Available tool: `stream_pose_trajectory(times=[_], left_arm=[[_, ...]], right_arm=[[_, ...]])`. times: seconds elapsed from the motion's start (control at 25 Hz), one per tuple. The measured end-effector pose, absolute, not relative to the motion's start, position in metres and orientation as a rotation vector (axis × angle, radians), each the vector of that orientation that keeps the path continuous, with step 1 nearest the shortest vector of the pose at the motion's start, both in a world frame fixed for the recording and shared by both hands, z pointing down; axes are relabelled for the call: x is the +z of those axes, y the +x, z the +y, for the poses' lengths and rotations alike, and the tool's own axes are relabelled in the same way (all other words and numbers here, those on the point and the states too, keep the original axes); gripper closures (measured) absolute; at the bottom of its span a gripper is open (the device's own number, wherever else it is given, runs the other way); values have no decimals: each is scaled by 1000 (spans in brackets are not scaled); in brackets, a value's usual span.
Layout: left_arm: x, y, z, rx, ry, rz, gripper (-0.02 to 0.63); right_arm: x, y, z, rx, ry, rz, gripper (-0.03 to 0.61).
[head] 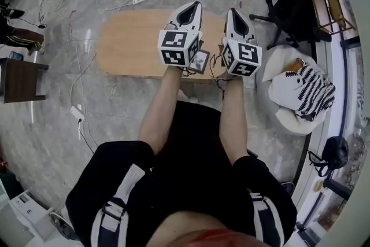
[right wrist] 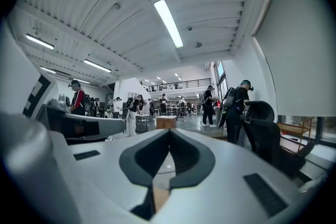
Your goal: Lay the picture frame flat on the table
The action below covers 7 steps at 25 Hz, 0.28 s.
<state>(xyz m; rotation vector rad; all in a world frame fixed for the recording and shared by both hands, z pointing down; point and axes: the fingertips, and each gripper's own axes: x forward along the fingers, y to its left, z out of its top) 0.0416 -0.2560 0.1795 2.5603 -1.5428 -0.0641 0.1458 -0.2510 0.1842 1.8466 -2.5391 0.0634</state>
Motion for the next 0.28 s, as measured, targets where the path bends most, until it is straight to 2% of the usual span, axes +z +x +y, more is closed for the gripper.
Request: stream_pose_trajectory(times=[0.28], left_arm=[[176, 46, -250, -77, 2563, -1544, 606]], right_arm=[[181, 150, -249, 60, 1843, -2557, 568]])
